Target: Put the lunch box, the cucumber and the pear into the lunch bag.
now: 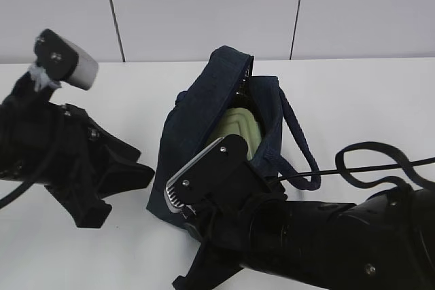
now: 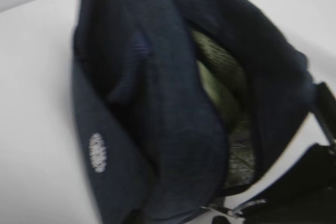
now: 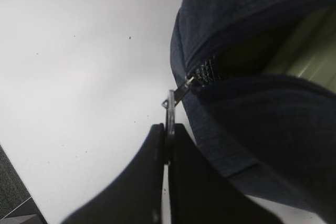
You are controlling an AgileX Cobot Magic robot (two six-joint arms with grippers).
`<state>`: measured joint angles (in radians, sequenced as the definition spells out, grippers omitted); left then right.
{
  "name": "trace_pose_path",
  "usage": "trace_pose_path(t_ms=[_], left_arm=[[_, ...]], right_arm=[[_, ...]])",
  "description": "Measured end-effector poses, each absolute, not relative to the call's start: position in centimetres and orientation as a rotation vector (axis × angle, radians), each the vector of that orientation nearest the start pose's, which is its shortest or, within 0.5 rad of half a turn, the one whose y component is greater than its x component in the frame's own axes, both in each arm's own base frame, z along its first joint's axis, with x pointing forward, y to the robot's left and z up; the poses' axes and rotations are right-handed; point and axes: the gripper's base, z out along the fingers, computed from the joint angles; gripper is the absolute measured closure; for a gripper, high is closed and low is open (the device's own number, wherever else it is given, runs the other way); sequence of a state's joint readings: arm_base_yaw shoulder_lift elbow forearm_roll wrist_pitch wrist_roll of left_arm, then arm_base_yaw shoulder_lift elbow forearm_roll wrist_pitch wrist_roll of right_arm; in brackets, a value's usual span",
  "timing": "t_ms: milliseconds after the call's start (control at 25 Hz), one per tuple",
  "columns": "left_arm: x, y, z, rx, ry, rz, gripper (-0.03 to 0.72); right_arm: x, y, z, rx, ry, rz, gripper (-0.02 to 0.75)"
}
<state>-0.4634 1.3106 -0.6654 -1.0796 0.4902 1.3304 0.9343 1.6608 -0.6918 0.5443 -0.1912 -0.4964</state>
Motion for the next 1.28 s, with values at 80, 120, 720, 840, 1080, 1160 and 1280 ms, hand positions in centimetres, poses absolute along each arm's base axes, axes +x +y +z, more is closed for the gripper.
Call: trace_pose_path(t_ms=[80, 120, 720, 840, 1080, 1160, 1280], left_arm=[[20.8, -15.0, 22.6, 1.094, 2.091, -0.634, 0.446], [21.1, -15.2, 22.2, 1.101, 2.085, -0.640, 0.446], [22.2, -15.0, 22.0, 0.992, 2.095, -0.570, 0.446], [22.2, -15.0, 22.0, 0.957, 2.112, -0.592, 0.446], [22.7, -13.3, 22.2, 0.958, 2.113, -0.678, 0.446], [22.9, -12.5, 22.2, 0.976, 2.096, -0.691, 0.446], [23.0, -11.9, 22.3, 1.023, 2.060, -0.696, 0.446]], right_arm=[[19.1, 24.3, 16.2, -0.954, 2.110, 0.391, 0.738], [19.0, 24.3, 16.1, -0.956, 2.112, 0.392, 0.738], [19.2, 25.0, 19.8, -0.933, 2.060, 0.473, 0.738], [19.6, 24.6, 20.0, -0.907, 2.071, 0.460, 0.738], [20.2, 23.4, 21.5, -0.864, 2.046, 0.438, 0.738], [20.1, 23.0, 22.5, -0.862, 2.013, 0.435, 0.738], [20.0, 22.8, 23.4, -0.846, 1.992, 0.444, 0.738]])
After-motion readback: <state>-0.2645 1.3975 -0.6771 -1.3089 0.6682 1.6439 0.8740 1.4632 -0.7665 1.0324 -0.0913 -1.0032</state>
